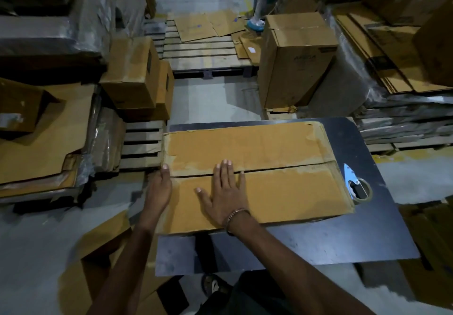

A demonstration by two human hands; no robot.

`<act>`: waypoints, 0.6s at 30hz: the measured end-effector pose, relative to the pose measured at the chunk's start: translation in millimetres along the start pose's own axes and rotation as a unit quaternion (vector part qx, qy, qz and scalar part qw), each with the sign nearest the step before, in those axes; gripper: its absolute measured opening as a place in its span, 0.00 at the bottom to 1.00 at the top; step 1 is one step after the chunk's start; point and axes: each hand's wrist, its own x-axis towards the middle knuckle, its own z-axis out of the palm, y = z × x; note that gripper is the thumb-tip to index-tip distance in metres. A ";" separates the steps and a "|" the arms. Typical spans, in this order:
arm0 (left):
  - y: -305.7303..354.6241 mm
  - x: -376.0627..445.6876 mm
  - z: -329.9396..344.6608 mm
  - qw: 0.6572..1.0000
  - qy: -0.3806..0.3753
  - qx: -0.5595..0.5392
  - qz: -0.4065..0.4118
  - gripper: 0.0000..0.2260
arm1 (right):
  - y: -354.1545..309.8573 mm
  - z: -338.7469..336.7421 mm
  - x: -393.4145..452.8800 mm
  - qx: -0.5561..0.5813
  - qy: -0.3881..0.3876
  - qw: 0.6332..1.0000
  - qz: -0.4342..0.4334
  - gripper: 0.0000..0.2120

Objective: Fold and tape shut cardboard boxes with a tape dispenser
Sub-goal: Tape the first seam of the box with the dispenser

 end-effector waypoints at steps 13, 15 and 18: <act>3.2 -11.5 6.7 0.992 0.077 0.087 0.050 0.25 | 233.1 -40.1 -22.5 0.004 0.116 0.954 0.278 0.41; 6.5 -14.3 5.7 0.989 0.089 0.104 0.054 0.25 | 241.7 -49.9 -19.1 0.066 0.147 0.940 0.300 0.43; 6.2 -14.9 6.1 0.987 0.090 0.128 0.047 0.29 | 246.0 -60.0 -11.4 0.126 0.164 0.921 0.332 0.45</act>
